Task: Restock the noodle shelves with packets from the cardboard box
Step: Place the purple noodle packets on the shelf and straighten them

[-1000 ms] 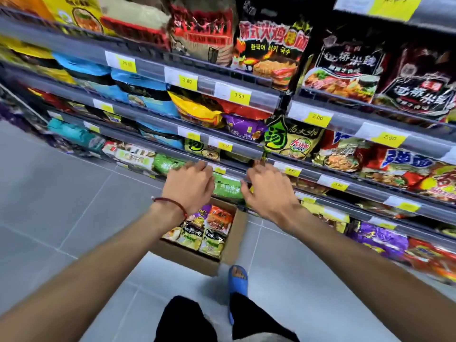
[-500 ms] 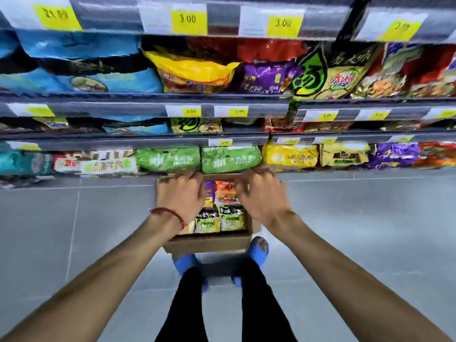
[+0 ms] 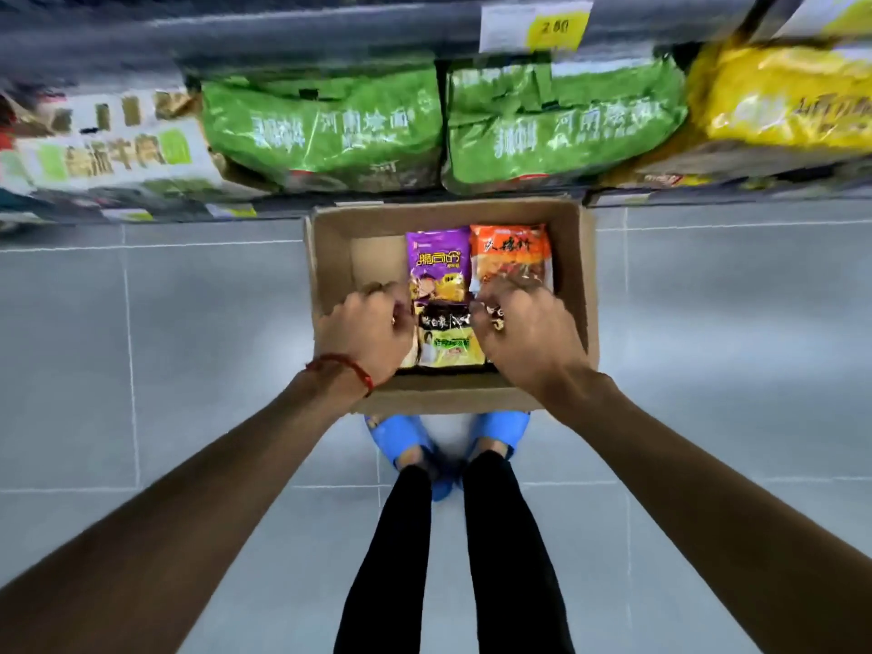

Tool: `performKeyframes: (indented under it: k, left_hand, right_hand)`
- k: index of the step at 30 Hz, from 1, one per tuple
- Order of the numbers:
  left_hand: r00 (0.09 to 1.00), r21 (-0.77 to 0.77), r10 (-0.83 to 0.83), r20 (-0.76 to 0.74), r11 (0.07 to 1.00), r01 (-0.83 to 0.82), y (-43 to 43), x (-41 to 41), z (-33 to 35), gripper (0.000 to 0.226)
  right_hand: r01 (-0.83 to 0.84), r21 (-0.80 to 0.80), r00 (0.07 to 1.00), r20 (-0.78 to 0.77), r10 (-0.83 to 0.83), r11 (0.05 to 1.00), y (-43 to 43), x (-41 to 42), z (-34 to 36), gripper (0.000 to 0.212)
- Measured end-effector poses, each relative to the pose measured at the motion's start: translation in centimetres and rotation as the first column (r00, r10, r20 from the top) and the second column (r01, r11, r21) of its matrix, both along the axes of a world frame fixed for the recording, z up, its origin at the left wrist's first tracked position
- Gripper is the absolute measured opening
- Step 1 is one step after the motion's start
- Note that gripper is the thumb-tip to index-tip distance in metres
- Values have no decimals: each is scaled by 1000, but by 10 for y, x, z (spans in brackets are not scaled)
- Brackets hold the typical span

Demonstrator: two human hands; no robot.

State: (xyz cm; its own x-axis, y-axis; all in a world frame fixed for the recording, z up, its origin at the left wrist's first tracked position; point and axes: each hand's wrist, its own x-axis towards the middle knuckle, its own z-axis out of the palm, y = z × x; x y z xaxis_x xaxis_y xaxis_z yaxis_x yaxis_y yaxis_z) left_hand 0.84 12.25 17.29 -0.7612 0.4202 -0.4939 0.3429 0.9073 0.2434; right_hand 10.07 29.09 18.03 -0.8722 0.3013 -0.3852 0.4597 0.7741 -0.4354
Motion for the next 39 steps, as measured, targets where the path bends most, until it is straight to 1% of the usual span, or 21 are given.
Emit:
performKeyframes:
  k: [4, 6, 8, 10, 12, 14, 17, 20, 23, 25, 27, 31, 33, 35, 36, 38, 39]
  left_hand:
    - [996, 8, 32, 83, 999, -33, -11, -4, -100, 22]
    - [990, 48, 75, 121, 996, -81, -13, -10, -151, 24]
    - [976, 119, 150, 159, 978, -170, -12, -16, -201, 24]
    - [948, 200, 242, 207, 938, -283, -7, -23, -250, 19]
    - [921, 248, 303, 246, 898, -362, 2, -33, -295, 24]
    - [893, 263, 357, 274, 865, -427, 11, -42, -332, 34]
    - [804, 232, 463, 374, 792, -564, 22, -51, -367, 49]
    - [720, 256, 539, 437, 693, -674, 25, -52, -386, 49]
    - [688, 284, 573, 446, 638, -716, 25, -48, -388, 47]
    - [658, 272, 580, 481, 615, -740, 26, -47, -386, 45]
    - [652, 246, 555, 517, 633, -734, 28, -48, -382, 40]
    - [713, 240, 490, 502, 713, -659, 35, -50, -377, 46]
    - [739, 255, 460, 493, 735, -628, 41, -49, -375, 46]
    - [736, 261, 484, 473, 721, -642, 44, -49, -373, 41]
    - [724, 265, 522, 451, 696, -667, 44, -50, -370, 37]
    - [710, 275, 601, 368, 659, -700, 38, -55, -362, 28]
    - [724, 275, 622, 299, 670, -690, 33, -59, -357, 27]
  right_hand:
    - [-44, 0, 999, 4, 44, 999, -7, -5, -93, 25]
    - [-54, 2, 998, 12, 54, 999, -7, -9, -137, 24]
    - [-57, -4, 998, 12, 57, 998, -6, -13, -178, 27]
    - [-55, -12, 998, 28, 55, 998, -3, -17, -215, 32]
    - [-59, -18, 997, 47, 60, 998, 1, -21, -252, 34]
    - [-51, -28, 996, 66, 53, 998, 5, -24, -285, 35]
    - [-7, -87, 997, 81, 14, 996, 9, -26, -320, 34]
    - [7, -124, 996, 86, 3, 992, 11, -27, -339, 30]
    - [8, -134, 994, 106, 6, 991, 12, -28, -347, 31]
    - [16, -153, 994, 111, 1, 988, 10, -29, -347, 32]
    - [21, -161, 995, 103, -4, 987, 9, -32, -348, 34]
    - [80, -176, 991, 123, -59, 981, 8, -42, -348, 28]
    - [113, -200, 987, 138, -86, 973, 6, -47, -346, 26]
    - [150, -233, 982, 144, -119, 961, 3, -52, -345, 26]
    - [165, -247, 981, 142, -133, 955, 1, -56, -345, 26]
    - [193, -257, 974, 168, -153, 947, -3, -62, -347, 25]
    - [217, -258, 966, 197, -168, 942, -6, -66, -350, 27]
